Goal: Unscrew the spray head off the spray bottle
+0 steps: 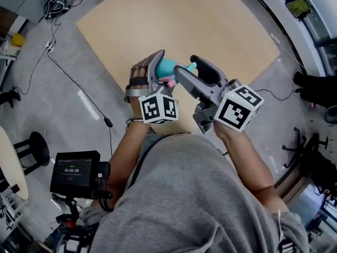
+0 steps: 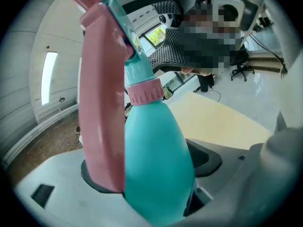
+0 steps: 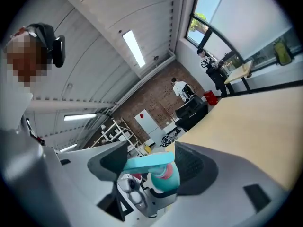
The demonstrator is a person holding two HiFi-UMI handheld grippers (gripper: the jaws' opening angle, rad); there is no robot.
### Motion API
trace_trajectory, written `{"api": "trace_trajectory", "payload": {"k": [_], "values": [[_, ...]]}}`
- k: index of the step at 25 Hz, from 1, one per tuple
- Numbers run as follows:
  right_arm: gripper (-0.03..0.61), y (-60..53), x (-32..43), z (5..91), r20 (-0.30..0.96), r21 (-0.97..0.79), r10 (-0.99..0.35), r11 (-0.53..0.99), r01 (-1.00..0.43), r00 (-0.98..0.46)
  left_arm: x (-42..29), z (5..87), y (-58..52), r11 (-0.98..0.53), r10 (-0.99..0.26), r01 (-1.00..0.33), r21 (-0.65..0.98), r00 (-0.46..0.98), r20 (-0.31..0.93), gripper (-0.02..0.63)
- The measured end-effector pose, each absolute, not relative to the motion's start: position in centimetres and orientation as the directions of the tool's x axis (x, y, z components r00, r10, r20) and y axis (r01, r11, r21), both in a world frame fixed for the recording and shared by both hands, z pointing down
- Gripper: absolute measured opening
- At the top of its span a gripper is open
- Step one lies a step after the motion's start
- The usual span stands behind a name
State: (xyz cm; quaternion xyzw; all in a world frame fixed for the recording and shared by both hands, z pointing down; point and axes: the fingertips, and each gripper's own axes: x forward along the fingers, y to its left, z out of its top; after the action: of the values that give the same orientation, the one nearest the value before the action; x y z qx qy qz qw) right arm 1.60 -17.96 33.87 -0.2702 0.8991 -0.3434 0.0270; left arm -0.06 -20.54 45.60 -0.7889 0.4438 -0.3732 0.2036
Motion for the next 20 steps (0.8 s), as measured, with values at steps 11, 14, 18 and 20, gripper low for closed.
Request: {"api": "trace_trajectory", "payload": {"k": [11, 14, 18, 20], "values": [[0.137, -17.2, 2.3, 36.8, 0.168, -0.732, -0.431, 0.547, -0.405, -0.886, 1.6, 44.2, -19.6, -0.555, -0.826, -0.534, -0.637, 0.445, 0.346, 0.388], [0.133, -16.4, 2.1, 36.2, 0.209, -0.602, -0.364, 0.684, -0.413, -0.908, 2.8, 44.2, -18.3, -0.654, -0.747, -0.547, -0.523, 0.578, 0.329, 0.388], [0.132, -14.4, 1.1, 35.4, 0.280, -0.429, -0.216, 0.844, -0.323, -0.936, 3.6, 43.9, -16.5, -0.760, -0.640, -0.535, -0.368, 0.714, 0.283, 0.388], [0.131, -13.7, 1.0, 35.2, 0.315, -0.384, -0.160, 0.880, -0.280, -0.935, 3.6, 44.4, -15.8, -0.788, -0.610, -0.532, -0.310, 0.744, 0.275, 0.388]]}}
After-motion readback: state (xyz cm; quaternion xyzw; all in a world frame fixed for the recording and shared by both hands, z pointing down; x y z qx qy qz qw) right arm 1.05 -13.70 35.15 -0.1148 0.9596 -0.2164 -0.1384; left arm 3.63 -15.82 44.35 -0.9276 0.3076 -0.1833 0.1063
